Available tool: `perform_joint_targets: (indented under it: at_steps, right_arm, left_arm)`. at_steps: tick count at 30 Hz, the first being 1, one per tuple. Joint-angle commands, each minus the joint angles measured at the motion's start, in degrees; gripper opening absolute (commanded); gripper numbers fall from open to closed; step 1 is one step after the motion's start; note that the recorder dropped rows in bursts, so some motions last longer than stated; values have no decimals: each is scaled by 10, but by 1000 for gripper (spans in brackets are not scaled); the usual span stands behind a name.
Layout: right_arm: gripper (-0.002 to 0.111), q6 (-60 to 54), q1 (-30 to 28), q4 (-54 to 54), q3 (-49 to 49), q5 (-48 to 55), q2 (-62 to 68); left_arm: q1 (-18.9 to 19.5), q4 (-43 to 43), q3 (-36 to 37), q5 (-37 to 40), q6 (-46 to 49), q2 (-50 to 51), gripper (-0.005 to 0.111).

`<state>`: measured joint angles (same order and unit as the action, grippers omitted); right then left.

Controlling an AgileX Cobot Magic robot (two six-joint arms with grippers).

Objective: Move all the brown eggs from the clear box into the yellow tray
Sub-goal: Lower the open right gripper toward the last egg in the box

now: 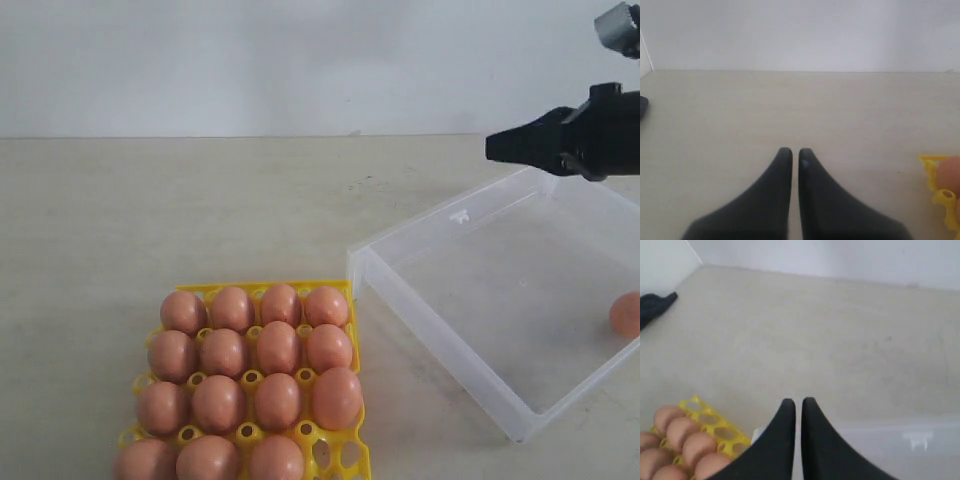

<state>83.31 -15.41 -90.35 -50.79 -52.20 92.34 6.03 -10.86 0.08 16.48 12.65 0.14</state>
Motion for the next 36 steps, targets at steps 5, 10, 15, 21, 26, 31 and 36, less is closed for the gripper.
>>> perform_joint_targets:
  at_steps: [5,10,15,21,26,31,36]
  right_arm:
    - [0,-919,3,552,1,-24,-4]
    - [0,-1052,-29,713,-16,220,-4]
    - [0,-1083,-65,1016,-82,541,-4]
    - [0,-1025,-94,1004,-141,788,-3]
    - [0,-972,-95,977,-167,986,-3]
    - [0,-988,-57,997,-193,1177,-3]
    - [0,-1003,23,986,-241,1189,19]
  left_arm:
    - [1,-3,-1,-2,4,-1,4]
    - [1,-3,-1,-2,4,-1,4]
    - [1,-3,-1,-2,4,-1,4]
    - [1,-3,-1,-2,4,-1,4]
    - [1,-3,-1,-2,4,-1,4]
    - [1,-3,-1,-2,4,-1,4]
    - [1,-3,-1,-2,4,-1,4]
